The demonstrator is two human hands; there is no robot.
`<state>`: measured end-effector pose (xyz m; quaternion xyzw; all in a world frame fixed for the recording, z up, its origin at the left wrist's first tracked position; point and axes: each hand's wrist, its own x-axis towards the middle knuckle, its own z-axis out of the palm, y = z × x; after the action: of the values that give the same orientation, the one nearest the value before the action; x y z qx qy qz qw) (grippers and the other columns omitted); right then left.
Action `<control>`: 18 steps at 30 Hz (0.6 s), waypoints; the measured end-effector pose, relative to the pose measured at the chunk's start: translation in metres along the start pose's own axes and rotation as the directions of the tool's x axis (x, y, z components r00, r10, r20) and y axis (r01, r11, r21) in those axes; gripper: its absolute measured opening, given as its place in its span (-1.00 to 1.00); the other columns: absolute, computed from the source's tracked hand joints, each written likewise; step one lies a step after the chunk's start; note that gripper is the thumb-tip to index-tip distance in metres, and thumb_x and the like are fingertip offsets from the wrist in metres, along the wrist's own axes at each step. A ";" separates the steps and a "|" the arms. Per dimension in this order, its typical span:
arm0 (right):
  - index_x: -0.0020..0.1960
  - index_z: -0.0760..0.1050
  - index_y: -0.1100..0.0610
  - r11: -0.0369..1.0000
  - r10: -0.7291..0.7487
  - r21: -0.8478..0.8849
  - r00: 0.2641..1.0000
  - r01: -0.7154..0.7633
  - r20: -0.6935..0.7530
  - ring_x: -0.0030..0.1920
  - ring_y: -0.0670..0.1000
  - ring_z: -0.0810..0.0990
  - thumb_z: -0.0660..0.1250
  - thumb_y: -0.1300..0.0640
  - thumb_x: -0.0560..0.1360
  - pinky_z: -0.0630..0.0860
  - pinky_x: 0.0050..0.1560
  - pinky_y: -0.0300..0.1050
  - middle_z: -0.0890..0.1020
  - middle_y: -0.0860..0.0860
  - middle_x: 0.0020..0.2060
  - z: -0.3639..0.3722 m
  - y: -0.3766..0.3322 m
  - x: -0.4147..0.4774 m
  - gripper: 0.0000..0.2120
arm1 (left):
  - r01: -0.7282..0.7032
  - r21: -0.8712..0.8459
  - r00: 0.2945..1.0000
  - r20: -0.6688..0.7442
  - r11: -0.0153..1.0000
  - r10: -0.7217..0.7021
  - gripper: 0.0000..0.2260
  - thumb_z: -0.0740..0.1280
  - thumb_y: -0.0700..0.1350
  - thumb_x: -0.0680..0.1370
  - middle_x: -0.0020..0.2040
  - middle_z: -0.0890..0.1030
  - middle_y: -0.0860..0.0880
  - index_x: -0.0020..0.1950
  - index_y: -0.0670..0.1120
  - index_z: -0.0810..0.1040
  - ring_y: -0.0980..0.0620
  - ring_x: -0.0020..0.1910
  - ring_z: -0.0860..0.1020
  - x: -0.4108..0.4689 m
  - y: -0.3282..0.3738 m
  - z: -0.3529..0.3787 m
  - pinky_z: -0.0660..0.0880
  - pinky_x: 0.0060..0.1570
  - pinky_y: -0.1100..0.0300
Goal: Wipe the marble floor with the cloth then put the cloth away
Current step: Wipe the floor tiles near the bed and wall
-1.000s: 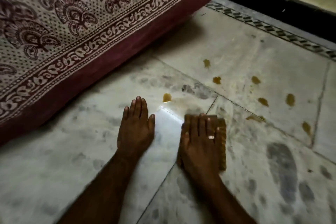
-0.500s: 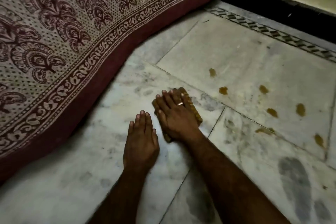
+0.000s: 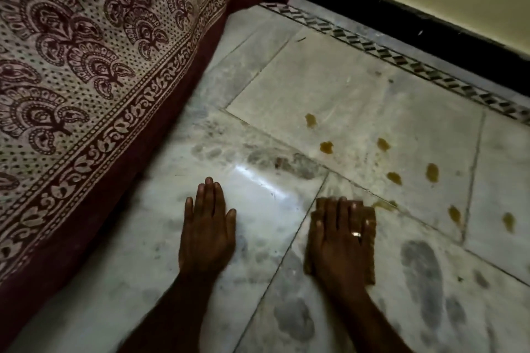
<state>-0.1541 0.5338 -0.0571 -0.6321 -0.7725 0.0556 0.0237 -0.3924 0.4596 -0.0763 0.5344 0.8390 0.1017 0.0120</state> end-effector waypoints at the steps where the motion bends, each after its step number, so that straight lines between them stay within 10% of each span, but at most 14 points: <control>1: 0.64 0.18 0.20 1.000 -0.012 -0.011 1.000 0.012 -0.011 0.63 0.23 0.18 -0.01 -0.02 0.68 0.03 0.60 0.32 0.28 0.21 0.61 0.002 -0.003 -0.012 -0.41 | -0.013 0.000 1.000 0.007 1.000 0.013 -0.42 0.00 0.06 0.68 0.64 0.15 -0.22 0.63 -0.24 0.15 -0.15 0.63 0.15 0.000 0.000 0.000 0.02 0.59 -0.11; 10: 0.64 0.24 0.06 0.881 -0.473 0.003 0.881 0.473 0.023 0.64 0.14 0.17 0.11 -0.08 0.69 0.06 0.58 0.20 0.28 0.09 0.62 0.005 -0.087 -0.003 -0.45 | -0.060 -0.032 0.998 -0.007 0.998 0.059 -0.48 0.00 0.01 0.71 0.59 0.27 -0.25 0.59 -0.27 0.24 -0.18 0.58 0.27 -0.001 -0.003 0.008 0.20 0.55 -0.17; 18: 0.68 0.08 0.02 0.896 -0.432 -0.043 0.889 0.443 0.148 0.67 0.12 0.07 -0.09 -0.12 0.70 -0.09 0.63 0.17 0.17 0.08 0.66 -0.001 -0.092 0.088 -0.42 | -0.038 -0.056 0.999 0.020 0.998 0.039 -0.48 0.04 -0.01 0.70 0.60 0.28 -0.23 0.59 -0.25 0.25 -0.18 0.58 0.29 0.002 -0.001 0.002 0.22 0.54 -0.15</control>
<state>-0.2611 0.6024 -0.0484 -0.4370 -0.8964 0.0621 -0.0406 -0.3936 0.4614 -0.0778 0.5511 0.8252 0.1193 0.0338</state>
